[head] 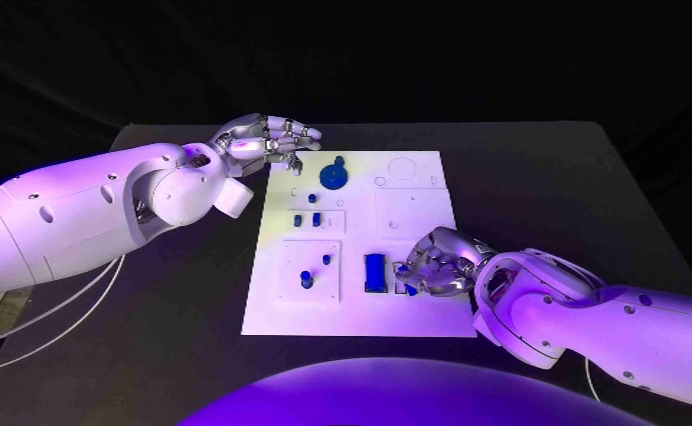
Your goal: Assemble the parts on the task board
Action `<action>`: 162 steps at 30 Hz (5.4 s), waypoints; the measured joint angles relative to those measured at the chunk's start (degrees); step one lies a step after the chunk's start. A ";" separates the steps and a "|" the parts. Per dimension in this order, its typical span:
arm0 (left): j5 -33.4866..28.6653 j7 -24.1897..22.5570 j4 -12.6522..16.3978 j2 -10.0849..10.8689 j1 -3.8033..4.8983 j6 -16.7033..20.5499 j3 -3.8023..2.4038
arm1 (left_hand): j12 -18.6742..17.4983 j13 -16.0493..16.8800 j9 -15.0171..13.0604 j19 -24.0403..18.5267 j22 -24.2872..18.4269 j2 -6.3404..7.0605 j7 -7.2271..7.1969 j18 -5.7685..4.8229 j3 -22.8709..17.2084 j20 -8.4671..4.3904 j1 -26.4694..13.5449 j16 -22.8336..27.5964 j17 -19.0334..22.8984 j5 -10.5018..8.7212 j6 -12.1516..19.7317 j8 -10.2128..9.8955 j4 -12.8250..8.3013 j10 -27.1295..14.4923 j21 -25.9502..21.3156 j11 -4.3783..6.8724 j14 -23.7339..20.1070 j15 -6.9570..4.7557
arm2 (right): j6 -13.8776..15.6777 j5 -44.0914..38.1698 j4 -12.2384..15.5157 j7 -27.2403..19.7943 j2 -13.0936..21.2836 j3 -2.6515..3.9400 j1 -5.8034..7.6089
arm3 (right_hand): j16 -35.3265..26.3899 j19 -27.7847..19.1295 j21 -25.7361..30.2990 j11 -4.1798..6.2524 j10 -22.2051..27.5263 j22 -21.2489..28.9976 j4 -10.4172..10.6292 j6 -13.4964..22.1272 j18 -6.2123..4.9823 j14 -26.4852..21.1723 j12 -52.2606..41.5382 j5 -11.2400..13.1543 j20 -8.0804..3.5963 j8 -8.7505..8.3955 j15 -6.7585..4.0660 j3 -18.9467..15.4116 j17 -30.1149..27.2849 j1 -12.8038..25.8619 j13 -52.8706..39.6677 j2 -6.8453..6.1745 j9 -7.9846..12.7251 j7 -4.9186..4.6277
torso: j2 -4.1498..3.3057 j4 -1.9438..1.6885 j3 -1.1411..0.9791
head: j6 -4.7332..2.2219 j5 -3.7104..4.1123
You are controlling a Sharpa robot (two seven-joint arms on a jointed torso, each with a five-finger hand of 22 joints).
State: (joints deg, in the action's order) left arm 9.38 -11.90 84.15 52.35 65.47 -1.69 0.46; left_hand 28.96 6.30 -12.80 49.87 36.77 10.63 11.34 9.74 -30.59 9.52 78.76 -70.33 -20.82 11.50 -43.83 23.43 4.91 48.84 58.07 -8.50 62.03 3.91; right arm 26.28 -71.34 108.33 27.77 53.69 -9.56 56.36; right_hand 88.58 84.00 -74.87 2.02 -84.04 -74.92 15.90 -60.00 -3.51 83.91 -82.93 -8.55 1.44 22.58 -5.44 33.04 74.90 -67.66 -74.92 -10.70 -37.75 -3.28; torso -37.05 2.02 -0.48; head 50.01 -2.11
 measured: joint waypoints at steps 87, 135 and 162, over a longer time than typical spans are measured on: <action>0.51 0.73 -0.04 0.09 0.00 -0.38 0.00 | 0.00 0.06 -0.06 0.00 -0.04 -0.06 0.00 0.00 -0.01 0.00 -0.06 0.00 0.00 0.00 0.00 0.22 0.31 -0.19 -0.22 -0.20 0.00 0.00 | 0.52 -0.61 1.11 1.24 1.21 0.28 -0.07 | 0.00 0.00 -0.45 0.12 0.12 0.00 0.55 -2.96 0.01 0.01 -1.10 -0.24 -0.41 1.61 0.00 -9.72 0.00 7.50 -0.02 -1.22 -1.00 1.54 | 0.03 0.02 0.01 | 0.00 -0.54; 0.69 0.98 -0.26 -0.02 -0.04 -0.46 0.01 | 0.49 0.11 -0.08 0.00 -0.15 -0.29 0.00 0.01 -0.18 0.00 -0.29 0.00 0.00 0.00 0.00 0.46 0.47 -0.62 -0.22 -0.19 -0.20 0.20 | -4.68 0.08 -1.28 -3.19 1.37 0.28 -0.09 | 0.00 0.00 -0.84 0.33 -0.11 -0.02 -0.95 -2.73 0.01 0.01 -1.72 -0.23 -0.41 1.60 0.00 -12.50 0.02 0.61 0.01 -1.44 -0.96 1.76 | 0.03 0.07 -0.11 | 0.00 -0.57; -2.46 -5.45 -1.63 -1.45 -1.51 4.68 0.38 | 2.00 -0.20 -0.40 -4.90 -3.77 -0.29 -0.21 0.00 -0.81 0.94 -0.29 8.95 4.47 0.00 0.62 2.12 1.10 -1.29 -7.18 -0.47 -8.74 1.05 | 5.95 28.29 -16.46 -32.39 -0.72 0.40 8.88 | -14.55 -11.49 39.59 -2.84 10.02 1.59 -2.24 5.59 -5.43 -2.21 28.98 -7.56 1.72 -2.24 2.37 -14.04 -15.72 -7.30 6.70 -0.47 0.02 -2.06 | 2.24 0.47 0.85 | -2.30 -0.30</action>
State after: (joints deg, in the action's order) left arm 6.92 -17.35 82.52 50.90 63.96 2.98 0.85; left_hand 30.96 6.10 -13.20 44.97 33.00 10.34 11.13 9.74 -31.40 10.46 78.47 -61.37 -16.35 11.50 -43.21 25.55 6.01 47.56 50.89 -8.97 53.28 4.95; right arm 32.23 -43.05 91.88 -4.62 52.97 -9.16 65.23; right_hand 74.03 72.52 -35.28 -0.82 -74.02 -73.33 13.66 -54.41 -8.94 81.70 -53.96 -16.11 3.16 20.34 -3.06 19.00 59.18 -74.96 -68.22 -11.17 -37.72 -5.34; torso -34.81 2.49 0.37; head 47.71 -2.41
